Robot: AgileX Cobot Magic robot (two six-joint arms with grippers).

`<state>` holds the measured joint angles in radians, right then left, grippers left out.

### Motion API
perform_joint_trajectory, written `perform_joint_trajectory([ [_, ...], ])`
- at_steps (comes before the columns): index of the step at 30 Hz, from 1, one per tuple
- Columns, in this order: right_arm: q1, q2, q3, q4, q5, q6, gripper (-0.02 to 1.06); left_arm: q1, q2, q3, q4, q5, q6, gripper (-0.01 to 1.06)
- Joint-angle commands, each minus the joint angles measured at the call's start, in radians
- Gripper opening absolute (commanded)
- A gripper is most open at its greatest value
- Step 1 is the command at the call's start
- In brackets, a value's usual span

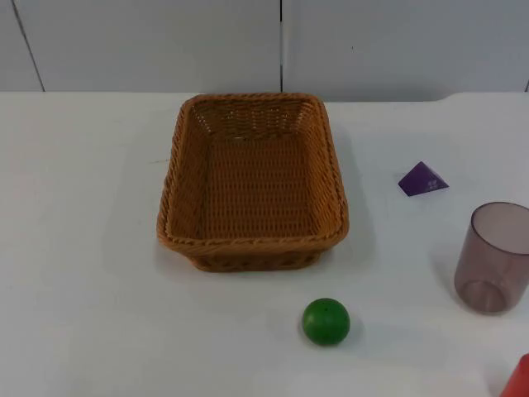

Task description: Pick up the basket with the left hand and place the triangular block into the basket with the right hand.

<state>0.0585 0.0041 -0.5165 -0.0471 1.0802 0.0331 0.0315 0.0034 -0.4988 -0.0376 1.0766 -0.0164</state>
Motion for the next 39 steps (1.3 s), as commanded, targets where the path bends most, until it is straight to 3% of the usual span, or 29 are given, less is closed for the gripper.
perform_joint_trajectory([
  [1,-0.008,-0.004,0.000,0.023,-0.003,-0.001,1.05,-0.007,-0.003,0.004,-0.007,-0.003,0.000,1.05],
  [5,-0.008,0.009,-0.029,0.047,-0.003,-0.020,1.05,-0.007,0.011,-0.009,-0.018,-0.003,0.000,1.05],
  [11,-0.008,0.206,-0.127,0.047,-0.052,-0.033,1.05,-0.007,0.240,-0.087,-0.044,-0.019,0.000,1.05],
  [14,-0.008,0.364,-0.174,0.047,-0.136,-0.033,1.05,-0.007,0.413,-0.149,-0.057,-0.053,0.000,1.05],
  [19,-0.008,0.588,-0.236,0.063,-0.187,-0.033,1.05,-0.007,0.642,-0.234,-0.057,-0.127,0.010,1.05],
  [27,-0.008,0.827,-0.248,0.059,-0.256,-0.045,1.05,-0.007,0.857,-0.247,-0.089,-0.206,0.016,1.05],
  [39,-0.008,0.925,-0.248,0.053,-0.271,-0.045,1.05,-0.007,1.026,-0.253,-0.169,-0.297,0.072,1.05],
])
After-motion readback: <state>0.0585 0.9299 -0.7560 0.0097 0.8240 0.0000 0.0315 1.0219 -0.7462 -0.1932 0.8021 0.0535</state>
